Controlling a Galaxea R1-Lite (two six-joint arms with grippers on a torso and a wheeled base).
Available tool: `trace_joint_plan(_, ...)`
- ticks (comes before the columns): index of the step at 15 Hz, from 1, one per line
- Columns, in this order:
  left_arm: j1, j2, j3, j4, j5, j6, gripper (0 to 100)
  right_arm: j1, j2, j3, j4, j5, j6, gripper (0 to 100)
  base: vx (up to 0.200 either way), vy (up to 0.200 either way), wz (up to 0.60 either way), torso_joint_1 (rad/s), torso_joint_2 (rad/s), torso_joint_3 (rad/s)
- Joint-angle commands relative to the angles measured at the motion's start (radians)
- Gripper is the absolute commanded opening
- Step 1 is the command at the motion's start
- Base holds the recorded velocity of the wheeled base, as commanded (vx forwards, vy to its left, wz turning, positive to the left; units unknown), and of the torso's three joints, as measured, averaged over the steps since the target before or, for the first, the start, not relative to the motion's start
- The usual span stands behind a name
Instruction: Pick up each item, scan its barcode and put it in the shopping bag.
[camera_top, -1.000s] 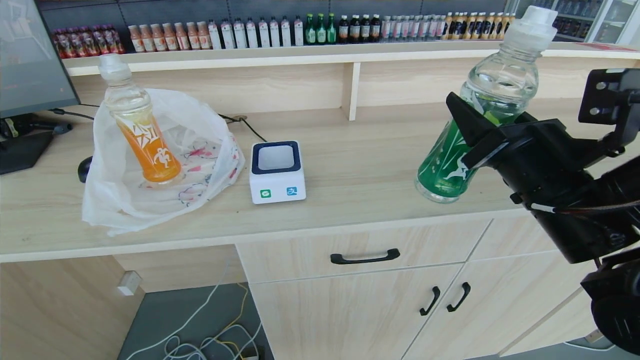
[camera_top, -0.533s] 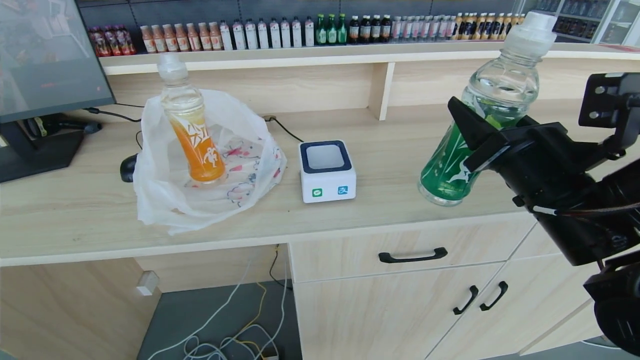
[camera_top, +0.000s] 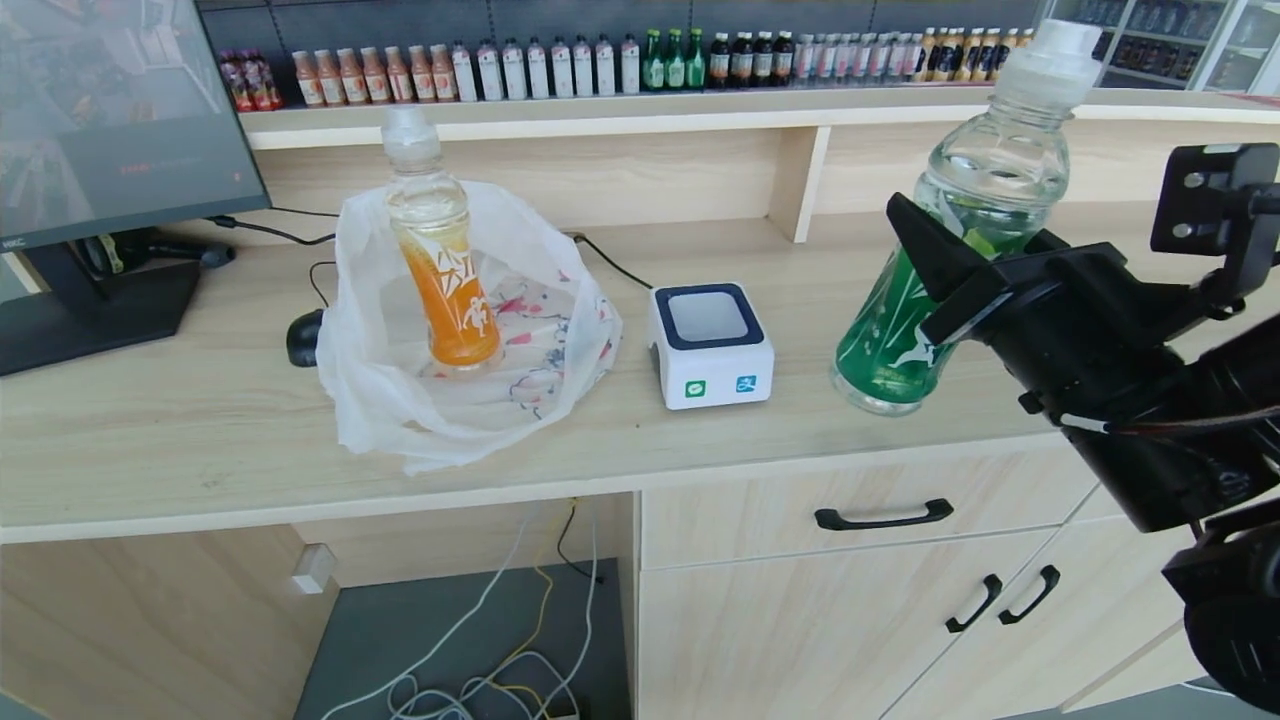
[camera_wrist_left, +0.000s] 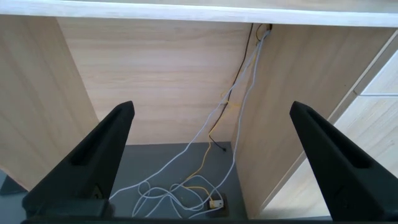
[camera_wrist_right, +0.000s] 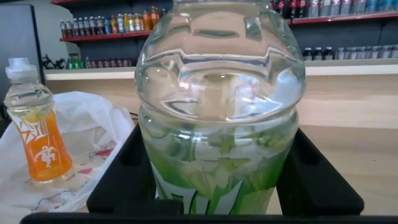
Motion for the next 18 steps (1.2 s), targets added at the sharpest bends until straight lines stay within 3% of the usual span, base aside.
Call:
trace_joint_plan(1,0.0,0.0,0.0,0.0,0.0,0.0,100,-0.003,0.012,-0.002,-0.004,-0.003,-0.001,0,0.0,0.0,0.0,0.0,0.0,0.0)
trace_joint_plan(9,0.0,0.0,0.0,0.0,0.0,0.0,100,0.0,0.043,-0.026,-0.004,-0.007,-0.009,0,0.0,0.0,0.0,0.0,0.0,0.0)
trace_joint_plan(11,0.0,0.0,0.0,0.0,0.0,0.0,100,0.003,0.058,-0.078,0.001,-0.066,-0.009,0,0.0,0.0,0.0,0.0,0.0,0.0)
trace_joint_plan(13,0.0,0.0,0.0,0.0,0.0,0.0,100,0.043,0.055,-0.201,0.133,-0.15,-0.007,0,0.0,0.0,0.0,0.0,0.0,0.0)
trace_joint_plan(18,0.0,0.0,0.0,0.0,0.0,0.0,100,0.098,0.064,-0.387,0.341,-0.208,-0.007,0,0.0,0.0,0.0,0.0,0.0,0.0)
